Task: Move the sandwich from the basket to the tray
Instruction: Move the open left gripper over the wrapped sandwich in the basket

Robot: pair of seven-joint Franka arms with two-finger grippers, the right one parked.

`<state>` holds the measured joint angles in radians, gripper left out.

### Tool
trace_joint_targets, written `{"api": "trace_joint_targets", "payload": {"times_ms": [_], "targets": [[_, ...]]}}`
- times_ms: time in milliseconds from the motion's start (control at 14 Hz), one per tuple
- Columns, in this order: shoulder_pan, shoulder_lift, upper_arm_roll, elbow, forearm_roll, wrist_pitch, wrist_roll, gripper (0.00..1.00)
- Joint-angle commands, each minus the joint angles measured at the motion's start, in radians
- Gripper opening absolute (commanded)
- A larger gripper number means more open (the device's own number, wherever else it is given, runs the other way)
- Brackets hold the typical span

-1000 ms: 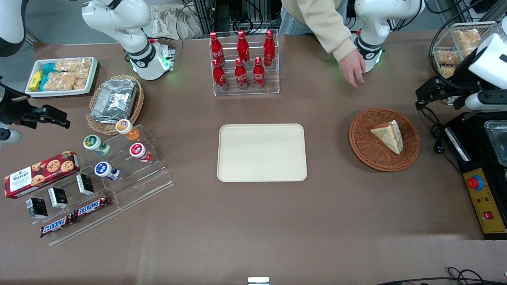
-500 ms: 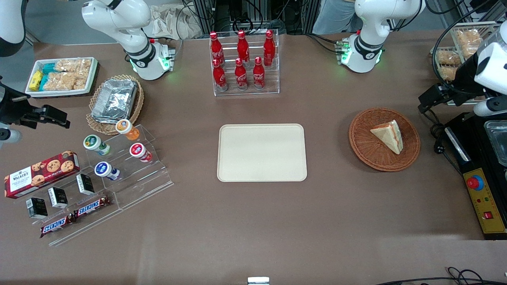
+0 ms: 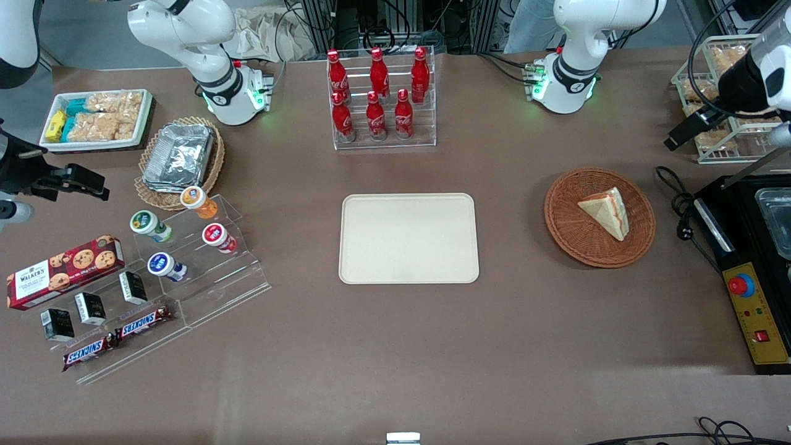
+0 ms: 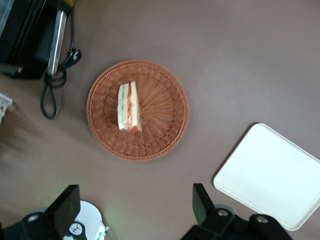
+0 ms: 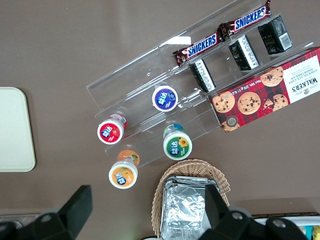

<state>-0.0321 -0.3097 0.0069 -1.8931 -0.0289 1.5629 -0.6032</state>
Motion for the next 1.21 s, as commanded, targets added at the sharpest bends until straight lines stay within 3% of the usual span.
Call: {"api": "trace_joint_targets", "payload": {"times_ms": [0, 286, 571, 929, 1143], "targets": [[-0.002, -0.094, -0.007, -0.145, 0.011, 0.071, -0.068, 1.00], [-0.002, -0.078, -0.008, -0.311, 0.012, 0.239, -0.104, 1.00], [0.000, 0.046, -0.005, -0.380, 0.035, 0.367, -0.139, 1.00], [0.001, 0.087, -0.004, -0.647, 0.087, 0.725, -0.185, 1.00], [0.001, 0.191, 0.008, -0.696, 0.089, 0.862, -0.185, 1.00]]}}
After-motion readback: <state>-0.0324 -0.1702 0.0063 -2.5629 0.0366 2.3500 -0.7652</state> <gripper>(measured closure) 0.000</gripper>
